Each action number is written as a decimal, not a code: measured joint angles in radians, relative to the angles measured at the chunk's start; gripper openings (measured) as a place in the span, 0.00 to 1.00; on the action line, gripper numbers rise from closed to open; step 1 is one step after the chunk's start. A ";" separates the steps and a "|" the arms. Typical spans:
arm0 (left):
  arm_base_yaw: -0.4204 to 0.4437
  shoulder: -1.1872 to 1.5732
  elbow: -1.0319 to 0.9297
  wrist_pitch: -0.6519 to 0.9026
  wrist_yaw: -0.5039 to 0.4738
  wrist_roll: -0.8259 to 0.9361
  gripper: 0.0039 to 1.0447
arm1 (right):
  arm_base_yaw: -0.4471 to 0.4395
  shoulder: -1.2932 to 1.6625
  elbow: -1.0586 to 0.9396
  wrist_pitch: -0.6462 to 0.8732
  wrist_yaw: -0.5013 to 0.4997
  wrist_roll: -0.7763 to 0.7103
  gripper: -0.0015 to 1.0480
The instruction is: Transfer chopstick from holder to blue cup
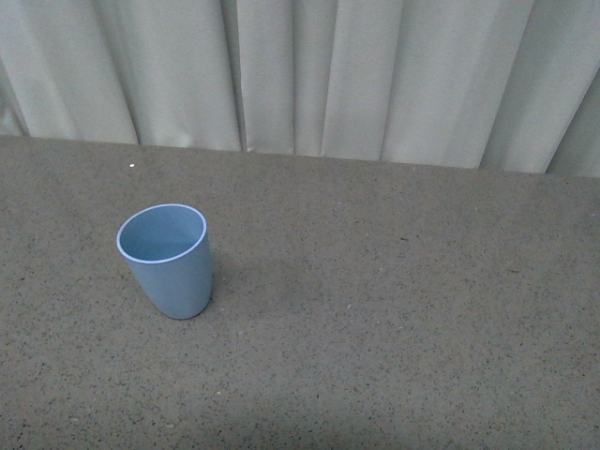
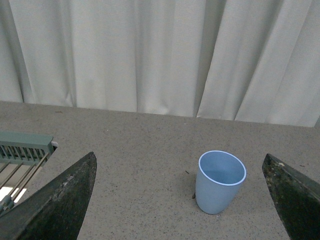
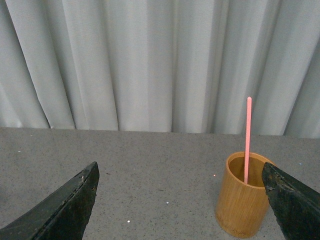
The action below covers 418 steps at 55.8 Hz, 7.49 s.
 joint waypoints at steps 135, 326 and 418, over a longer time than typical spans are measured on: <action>-0.243 1.707 0.669 0.185 -0.049 -0.737 0.94 | -0.001 -0.001 0.000 0.000 0.000 0.000 0.91; -0.662 2.041 1.109 0.003 -0.148 -0.906 0.03 | -0.001 -0.001 0.000 0.000 0.000 0.000 0.91; -0.419 1.647 0.393 1.248 -0.395 -0.108 0.44 | -0.001 -0.001 0.000 -0.001 0.002 -0.001 0.91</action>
